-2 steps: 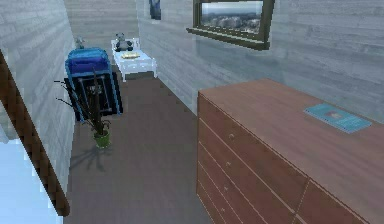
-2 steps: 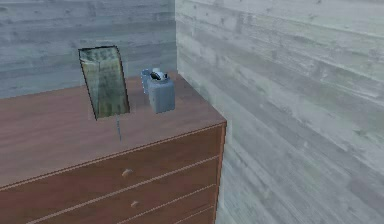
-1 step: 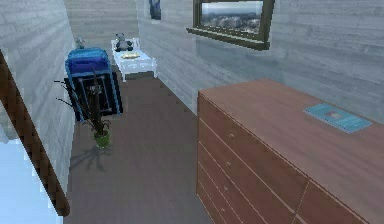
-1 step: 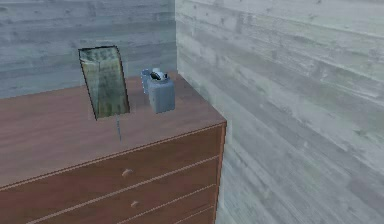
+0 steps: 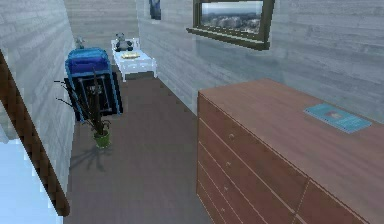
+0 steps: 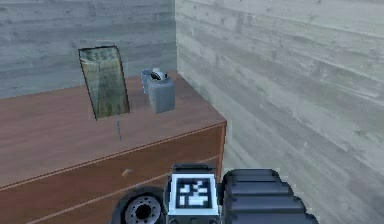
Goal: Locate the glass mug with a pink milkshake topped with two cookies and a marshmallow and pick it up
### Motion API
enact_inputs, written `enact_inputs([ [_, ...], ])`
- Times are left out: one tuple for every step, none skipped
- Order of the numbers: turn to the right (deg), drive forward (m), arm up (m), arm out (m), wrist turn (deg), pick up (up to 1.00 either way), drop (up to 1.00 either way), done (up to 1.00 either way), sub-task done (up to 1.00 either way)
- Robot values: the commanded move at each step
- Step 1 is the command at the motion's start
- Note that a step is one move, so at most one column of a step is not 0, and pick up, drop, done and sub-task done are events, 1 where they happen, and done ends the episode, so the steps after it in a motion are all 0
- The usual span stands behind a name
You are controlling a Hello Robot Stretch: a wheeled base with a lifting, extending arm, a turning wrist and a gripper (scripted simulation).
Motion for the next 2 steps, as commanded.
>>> enact_inputs([
  [0.0, 0.0, 0.0, 0.46, 0.0, 0.0, 0.0, 0.0, 0.0],
  [0.0, 0.0, 0.0, 0.0, 45.0, 0.0, 0.0, 0.0, 0.0],
])
